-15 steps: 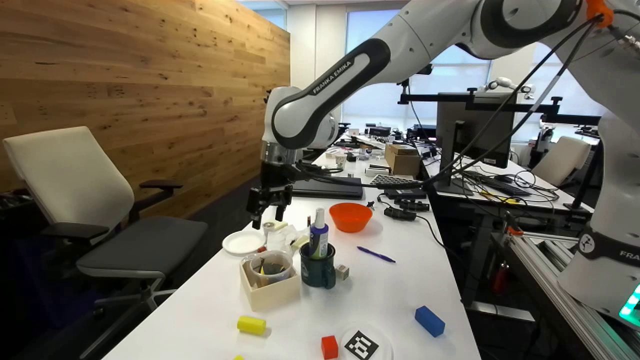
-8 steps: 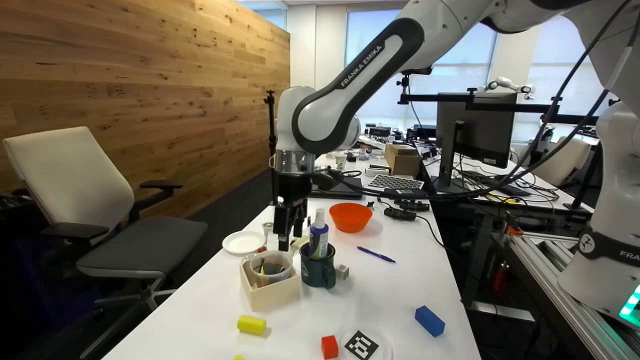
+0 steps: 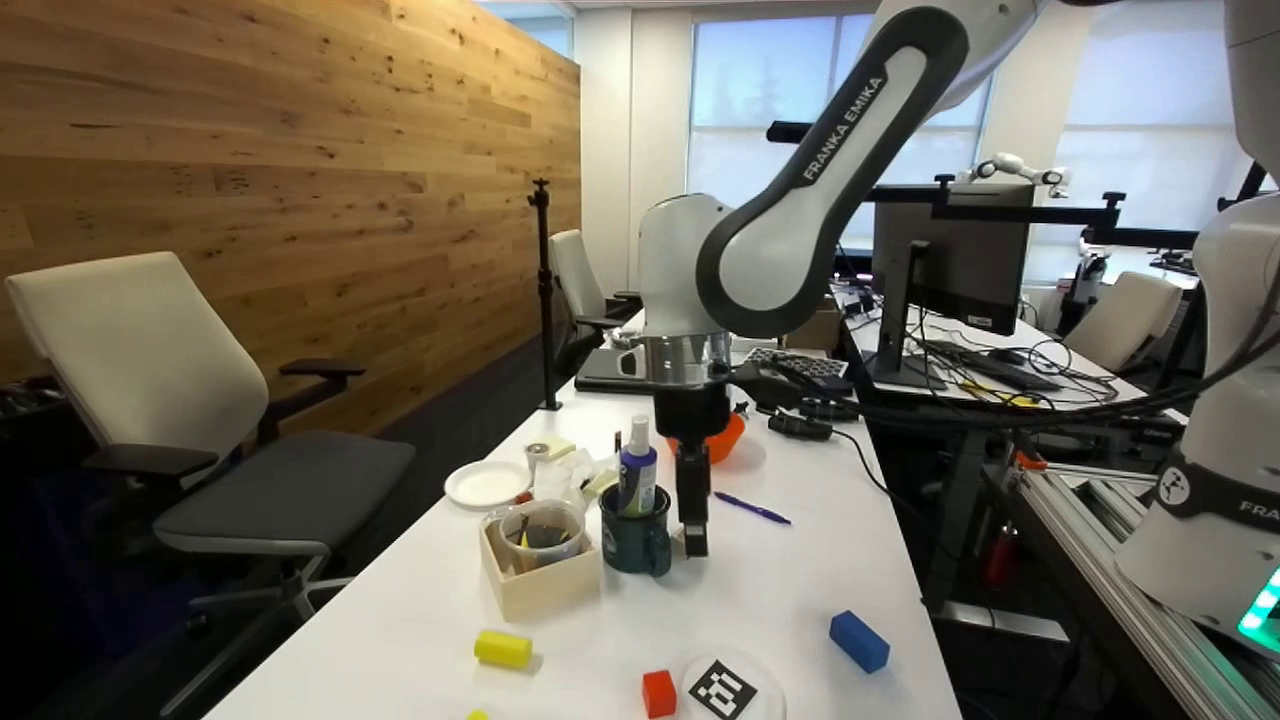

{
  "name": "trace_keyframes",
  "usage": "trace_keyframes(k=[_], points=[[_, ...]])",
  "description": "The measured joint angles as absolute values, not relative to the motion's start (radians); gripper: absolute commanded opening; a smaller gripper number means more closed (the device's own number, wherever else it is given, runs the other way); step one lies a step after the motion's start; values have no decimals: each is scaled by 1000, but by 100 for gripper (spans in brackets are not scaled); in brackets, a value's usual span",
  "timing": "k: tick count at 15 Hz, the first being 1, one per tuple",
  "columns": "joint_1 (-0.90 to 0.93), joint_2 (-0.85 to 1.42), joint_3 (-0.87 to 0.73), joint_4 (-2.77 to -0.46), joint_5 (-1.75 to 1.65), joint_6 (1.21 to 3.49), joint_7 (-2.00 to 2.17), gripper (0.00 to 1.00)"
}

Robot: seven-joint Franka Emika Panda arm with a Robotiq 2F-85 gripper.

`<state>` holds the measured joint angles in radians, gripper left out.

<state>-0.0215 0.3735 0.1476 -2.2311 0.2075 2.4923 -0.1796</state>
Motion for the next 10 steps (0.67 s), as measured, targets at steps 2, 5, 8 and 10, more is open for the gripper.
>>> trace_keyframes(k=[2, 5, 8, 10], points=[[-22, 347, 164, -2311, 227, 2546, -189, 100], [-22, 333, 185, -2399, 242, 2637, -196, 100], [-20, 333, 188, -2443, 239, 2672, -196, 100], [-20, 333, 185, -2457, 237, 2681, -196, 100]])
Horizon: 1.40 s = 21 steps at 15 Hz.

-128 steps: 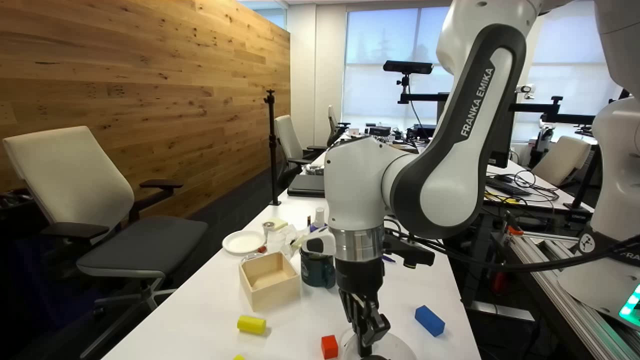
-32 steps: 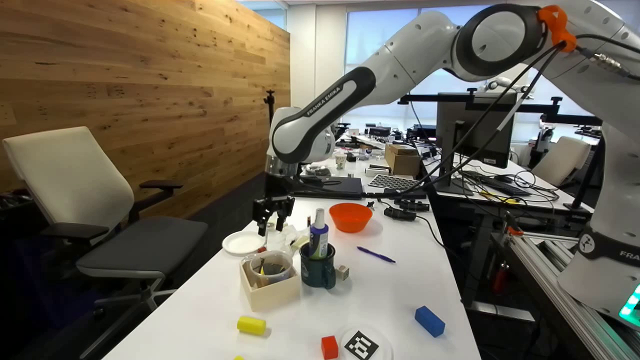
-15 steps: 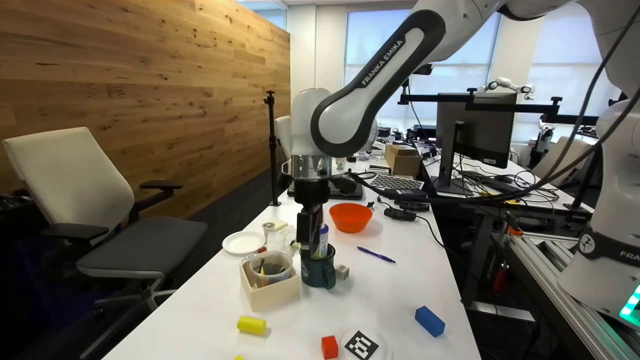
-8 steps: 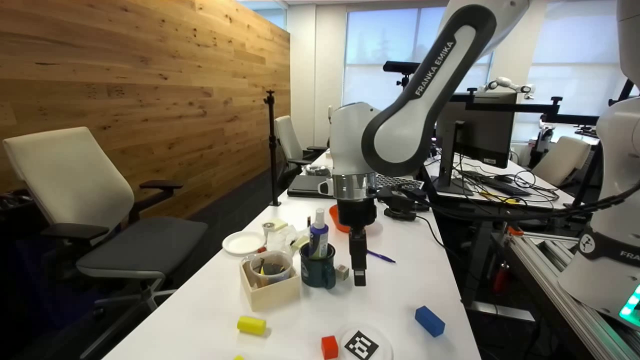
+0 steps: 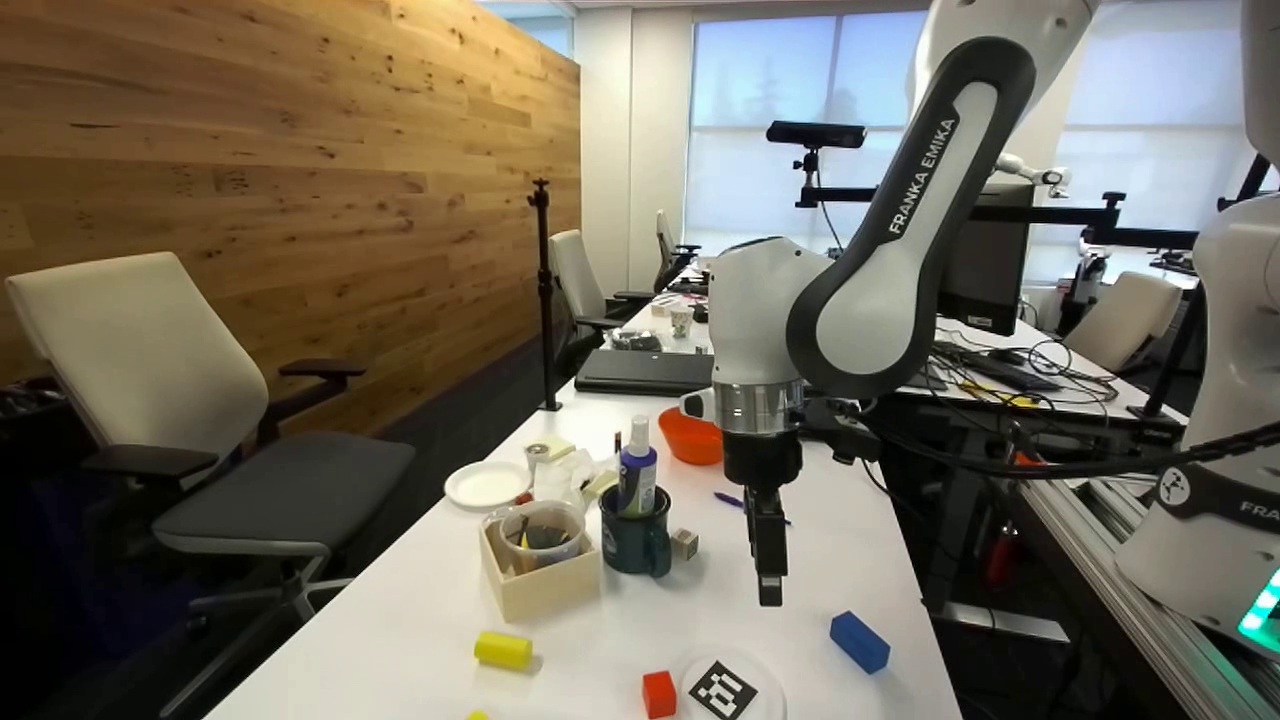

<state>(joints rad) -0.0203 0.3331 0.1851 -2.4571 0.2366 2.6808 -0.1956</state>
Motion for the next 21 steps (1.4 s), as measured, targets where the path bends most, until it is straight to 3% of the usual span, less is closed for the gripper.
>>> trace_keyframes(k=[21], points=[[-28, 628, 133, -2306, 231, 2833, -138, 100]])
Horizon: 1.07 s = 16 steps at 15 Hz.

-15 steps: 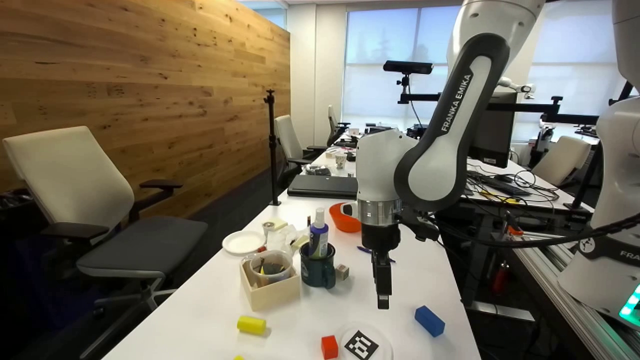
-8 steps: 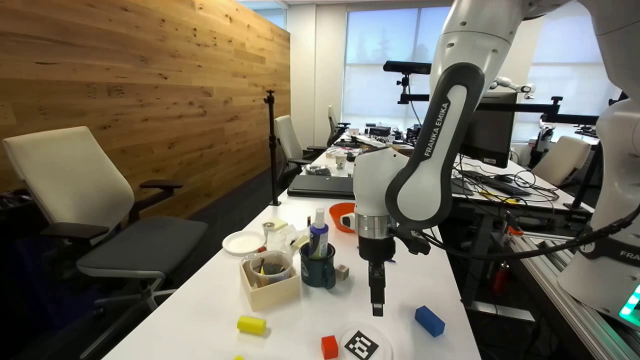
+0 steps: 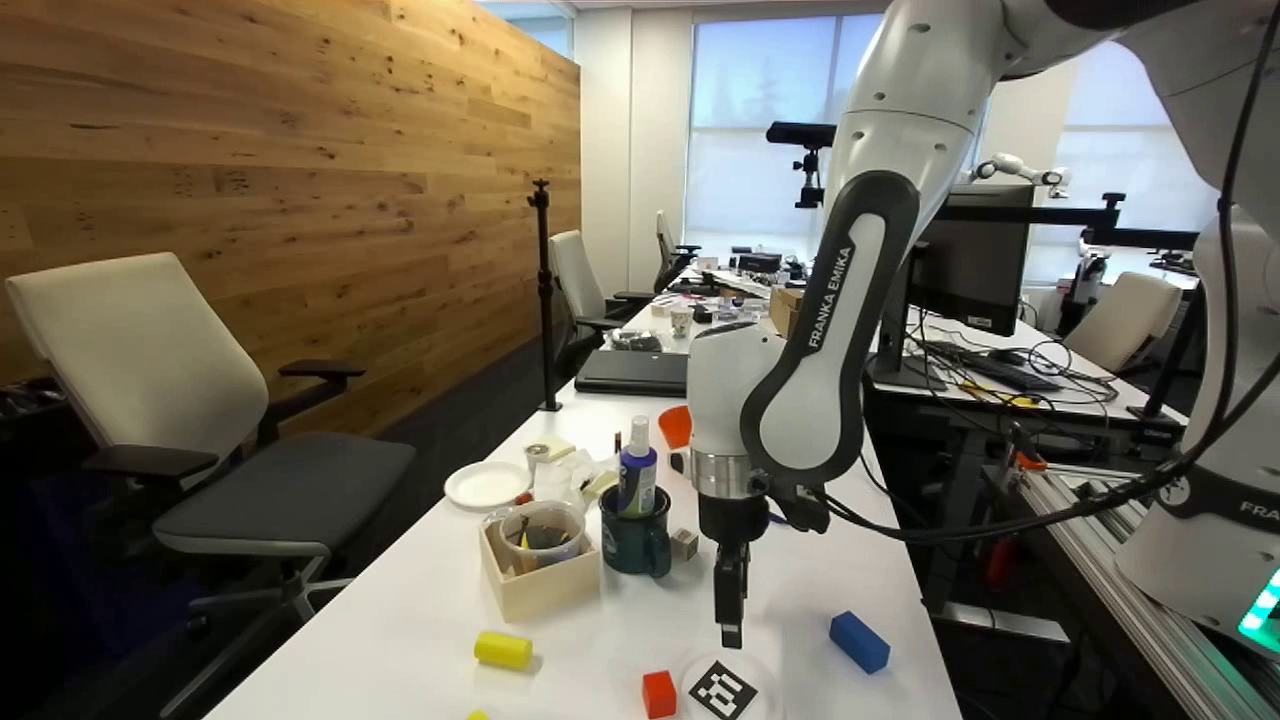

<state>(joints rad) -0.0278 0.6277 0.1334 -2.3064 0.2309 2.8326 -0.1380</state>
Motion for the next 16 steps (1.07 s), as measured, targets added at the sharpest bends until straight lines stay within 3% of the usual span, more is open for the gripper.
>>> trace_keyframes(k=[10, 11, 12, 16], points=[[-6, 734, 98, -2213, 226, 2855, -76, 100], [3, 734, 88, -2213, 220, 2855, -66, 75], [12, 734, 79, -2213, 215, 2855, -57, 72], [45, 732, 45, -2213, 191, 2855, -23, 45]])
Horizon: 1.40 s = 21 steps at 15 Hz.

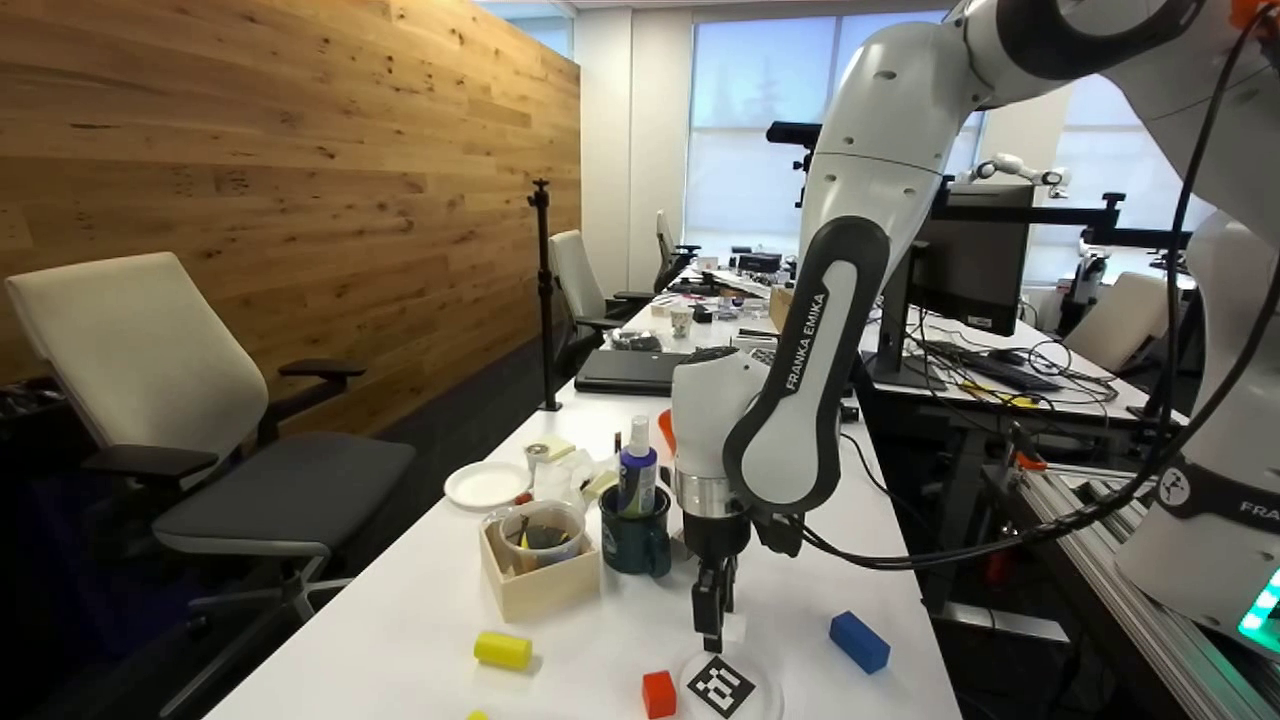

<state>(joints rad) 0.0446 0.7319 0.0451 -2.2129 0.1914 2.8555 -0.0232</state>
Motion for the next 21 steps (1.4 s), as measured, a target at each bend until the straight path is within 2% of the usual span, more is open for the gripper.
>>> trace_keyframes(k=[6, 8, 21], points=[[58, 724, 25, -2213, 180, 2855, 4, 2], [59, 720, 25, -2213, 179, 2855, 9, 0], [110, 648, -3, -2258, 139, 2876, 14, 1]])
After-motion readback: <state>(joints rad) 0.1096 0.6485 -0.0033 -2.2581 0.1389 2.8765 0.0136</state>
